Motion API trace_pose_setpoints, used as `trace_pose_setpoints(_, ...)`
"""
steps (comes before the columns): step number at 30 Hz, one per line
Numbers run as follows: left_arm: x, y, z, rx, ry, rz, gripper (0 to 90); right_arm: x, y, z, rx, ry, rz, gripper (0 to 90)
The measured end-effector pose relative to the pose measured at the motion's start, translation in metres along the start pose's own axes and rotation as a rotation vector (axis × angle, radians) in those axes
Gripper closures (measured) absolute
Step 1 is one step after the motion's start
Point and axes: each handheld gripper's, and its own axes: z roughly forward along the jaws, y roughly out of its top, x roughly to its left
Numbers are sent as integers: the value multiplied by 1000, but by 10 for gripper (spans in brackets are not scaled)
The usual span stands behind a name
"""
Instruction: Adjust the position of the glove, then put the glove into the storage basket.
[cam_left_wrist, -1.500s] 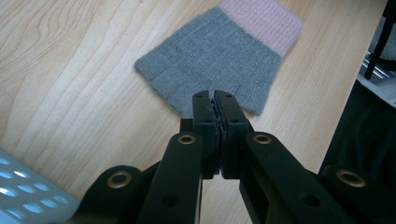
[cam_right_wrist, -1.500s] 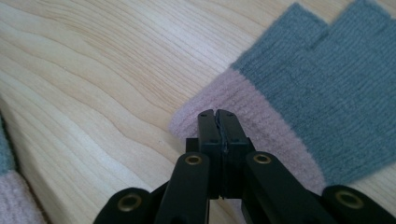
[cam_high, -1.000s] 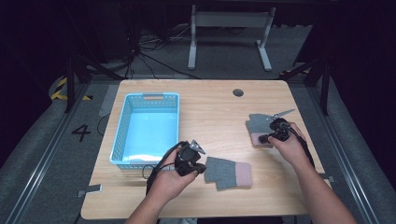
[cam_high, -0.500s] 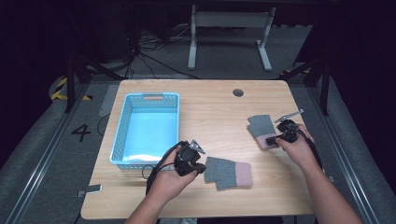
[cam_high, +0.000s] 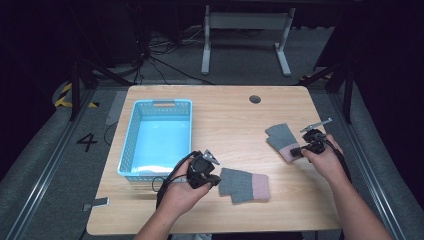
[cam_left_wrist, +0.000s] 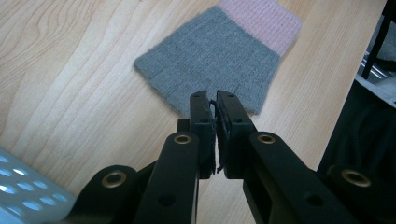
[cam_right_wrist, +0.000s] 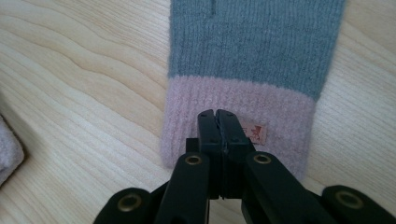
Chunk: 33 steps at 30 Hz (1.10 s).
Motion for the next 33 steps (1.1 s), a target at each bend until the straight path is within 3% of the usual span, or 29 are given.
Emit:
trace_pose_setpoints(1,0,0,0,-1,1,0,855,0,1,-1,-7,4,-1,900)
trace_pose_setpoints(3,0,0,-1,-4,-1,-4,852,4,5,-8,-49,61,3,900)
trace_pose_setpoints(4,0,0,-1,-4,-1,-4,851,4,5,-8,-49,61,3,900)
trace_pose_setpoints(7,0,0,-2,-5,-1,0,849,14,15,-17,-59,22,-41,898)
trace_pose_setpoints(16,1,0,-4,-12,-2,-4,843,17,27,-24,-83,2,-21,829)
trace_pose_setpoints(23,0,-1,-5,-15,-6,-11,828,15,34,-22,-90,-15,-16,763)
trace_pose_setpoints(33,0,-4,-8,-23,-17,-14,801,1,50,-8,-43,-55,8,687)
